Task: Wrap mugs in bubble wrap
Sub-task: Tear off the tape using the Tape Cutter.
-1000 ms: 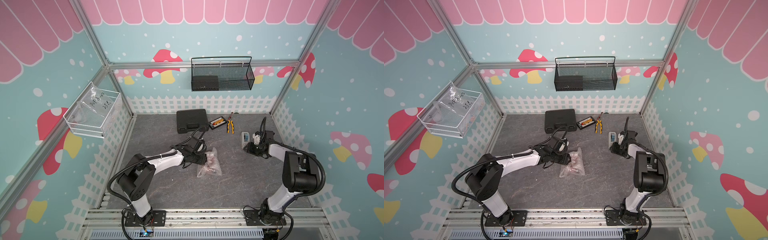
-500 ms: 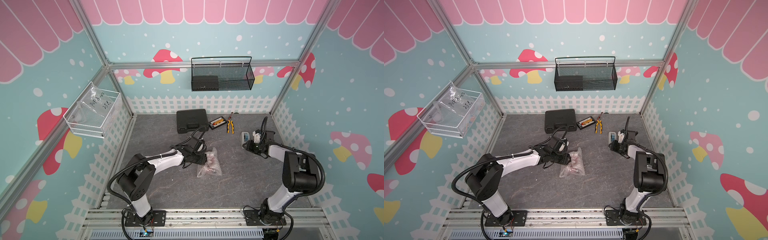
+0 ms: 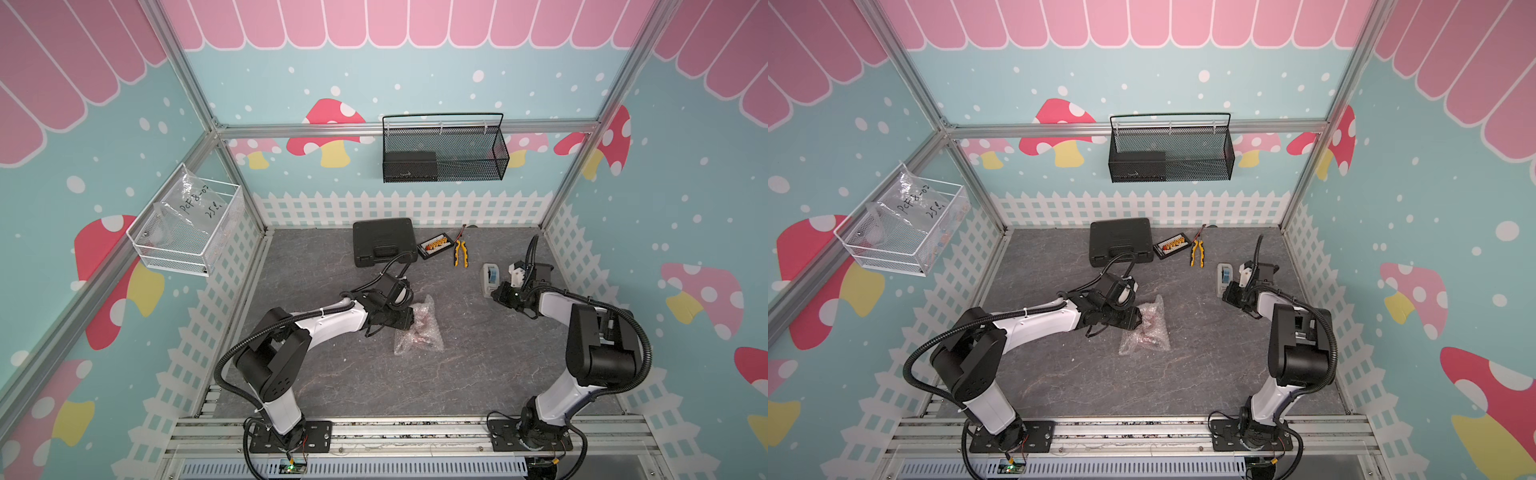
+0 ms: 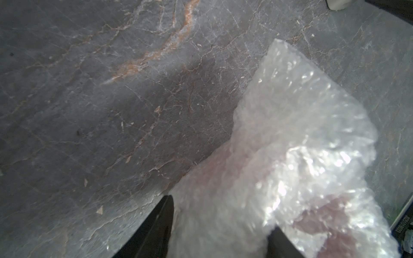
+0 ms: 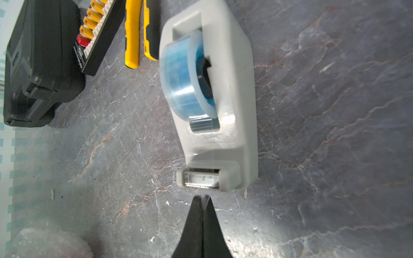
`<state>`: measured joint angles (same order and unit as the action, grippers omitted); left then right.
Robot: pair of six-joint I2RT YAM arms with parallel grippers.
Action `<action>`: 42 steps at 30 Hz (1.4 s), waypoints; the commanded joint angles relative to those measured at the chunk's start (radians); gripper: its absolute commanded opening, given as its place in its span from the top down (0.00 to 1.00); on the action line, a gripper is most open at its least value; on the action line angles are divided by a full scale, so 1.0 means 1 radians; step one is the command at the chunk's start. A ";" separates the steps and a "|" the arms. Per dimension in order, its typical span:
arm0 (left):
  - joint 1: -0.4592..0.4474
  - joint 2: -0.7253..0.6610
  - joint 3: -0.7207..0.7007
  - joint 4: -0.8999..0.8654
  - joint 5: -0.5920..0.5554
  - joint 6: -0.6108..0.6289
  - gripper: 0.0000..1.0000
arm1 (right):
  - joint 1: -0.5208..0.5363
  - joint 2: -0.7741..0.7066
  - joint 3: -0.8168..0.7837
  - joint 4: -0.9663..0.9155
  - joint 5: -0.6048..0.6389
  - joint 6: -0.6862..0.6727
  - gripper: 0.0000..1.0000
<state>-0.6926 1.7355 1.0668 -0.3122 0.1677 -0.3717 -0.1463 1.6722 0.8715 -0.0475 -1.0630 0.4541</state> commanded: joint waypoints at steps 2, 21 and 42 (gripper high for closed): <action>-0.008 0.029 0.013 -0.054 -0.019 -0.009 0.45 | -0.003 -0.098 0.014 -0.017 0.009 0.008 1.00; -0.010 0.034 0.020 -0.063 -0.019 -0.009 0.45 | 0.027 -0.348 -0.019 -0.218 0.041 0.051 1.00; -0.010 0.030 0.023 -0.063 -0.014 0.001 0.45 | 0.036 -0.504 -0.413 -0.277 0.173 0.121 1.00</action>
<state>-0.6952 1.7443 1.0809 -0.3290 0.1677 -0.3714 -0.1169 1.1442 0.4942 -0.3454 -0.9398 0.5552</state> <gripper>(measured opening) 0.547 0.048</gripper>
